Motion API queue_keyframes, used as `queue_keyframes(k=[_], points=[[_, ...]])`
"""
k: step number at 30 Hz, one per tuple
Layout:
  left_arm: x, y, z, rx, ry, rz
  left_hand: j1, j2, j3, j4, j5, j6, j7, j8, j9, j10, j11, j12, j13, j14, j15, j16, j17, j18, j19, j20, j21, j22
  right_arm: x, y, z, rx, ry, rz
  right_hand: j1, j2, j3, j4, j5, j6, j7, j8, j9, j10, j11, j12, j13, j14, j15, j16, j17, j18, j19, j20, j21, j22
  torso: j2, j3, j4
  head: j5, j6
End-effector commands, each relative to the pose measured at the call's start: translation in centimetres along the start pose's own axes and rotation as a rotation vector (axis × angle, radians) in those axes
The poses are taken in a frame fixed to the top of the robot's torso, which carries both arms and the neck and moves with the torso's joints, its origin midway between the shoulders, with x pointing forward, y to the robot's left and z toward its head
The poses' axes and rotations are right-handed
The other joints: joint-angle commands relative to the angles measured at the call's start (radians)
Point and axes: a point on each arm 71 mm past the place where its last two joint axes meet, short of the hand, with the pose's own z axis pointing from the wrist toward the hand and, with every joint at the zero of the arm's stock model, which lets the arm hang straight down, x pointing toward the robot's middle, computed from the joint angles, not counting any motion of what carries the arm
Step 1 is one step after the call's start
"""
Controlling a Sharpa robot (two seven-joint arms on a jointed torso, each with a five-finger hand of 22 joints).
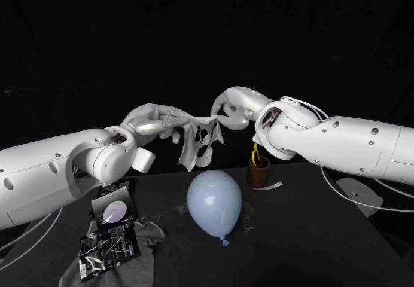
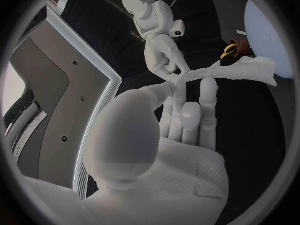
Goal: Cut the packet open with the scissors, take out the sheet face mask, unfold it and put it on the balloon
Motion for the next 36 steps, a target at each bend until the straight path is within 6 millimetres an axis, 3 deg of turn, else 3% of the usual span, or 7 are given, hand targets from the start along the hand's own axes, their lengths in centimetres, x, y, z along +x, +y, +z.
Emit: queue_keyframes(k=[1,5,13,24,36], points=[[-0.6,0.0,-0.1,0.000,-0.023,-0.034,-0.004,0.002,0.006,-0.002,0.003,0.003,0.002,0.001,0.194,0.006,-0.001,-0.005,0.000,0.006,-0.003,0.002,0.001,0.012,0.006,0.000,0.004,0.000,0.1,0.2,0.4,-0.025,-0.044,0.015,-0.001,-0.009,0.005,0.002,-0.004,0.008,-0.001,0.005,0.001,0.040,0.001,0.002,0.147,0.106,-0.008,0.003,0.263,-0.012,0.000,-0.001,-0.007,0.176,0.002,-0.0023,0.0015,0.002,-0.007],[-1.0,0.1,-0.5,-0.010,-0.023,-0.037,-0.004,0.001,0.007,-0.004,0.003,0.003,0.002,0.000,0.195,0.007,-0.001,-0.007,0.001,0.008,-0.003,0.002,0.001,0.012,0.008,-0.001,0.004,0.000,0.7,0.4,1.0,-0.029,-0.051,0.025,0.000,-0.008,0.005,0.002,-0.004,0.008,-0.001,0.005,0.000,0.039,0.001,0.000,0.145,0.106,-0.008,0.003,0.263,-0.012,-0.001,-0.001,-0.008,0.176,0.003,-0.0040,0.0033,0.005,-0.011],[-1.2,0.1,-1.3,-0.021,-0.009,-0.018,-0.003,0.000,0.010,-0.006,0.003,0.003,0.002,0.000,0.197,0.008,-0.001,-0.010,0.001,0.007,-0.003,0.001,-0.004,0.012,0.010,-0.001,0.005,0.000,2.6,0.6,2.1,-0.036,-0.019,0.043,0.001,-0.008,0.006,0.002,-0.005,0.007,0.000,0.005,0.000,0.038,0.001,-0.002,0.144,0.106,-0.009,0.003,0.263,-0.010,-0.006,-0.001,-0.015,0.173,0.001,-0.0030,0.0026,0.016,-0.022],[-1.3,0.9,-2.3,-0.039,-0.006,-0.002,-0.004,-0.002,0.012,-0.009,0.003,0.004,0.002,-0.001,0.199,0.010,-0.001,-0.013,0.002,0.008,-0.004,-0.001,-0.006,0.012,0.012,-0.002,0.006,0.000,4.5,0.6,2.0,-0.038,0.033,0.069,0.002,-0.007,0.007,0.003,-0.006,0.006,0.000,0.004,0.000,0.037,0.001,-0.004,0.143,0.106,-0.009,0.003,0.263,-0.009,-0.009,-0.001,-0.020,0.172,0.001,-0.0003,0.0007,0.021,-0.033],[0.8,3.1,-3.2,-0.087,0.054,-0.026,-0.005,-0.003,0.013,-0.010,0.003,0.005,0.002,-0.001,0.200,0.011,-0.001,-0.014,0.002,0.011,-0.004,-0.001,-0.002,0.012,0.013,-0.002,0.006,0.000,6.4,0.3,1.3,-0.039,0.078,0.094,0.002,-0.007,0.008,0.004,-0.007,0.004,0.001,0.003,-0.001,0.036,0.002,-0.005,0.142,0.106,-0.008,0.003,0.263,-0.008,-0.012,-0.001,-0.024,0.170,0.000,0.0004,0.0003,0.020,-0.047]])
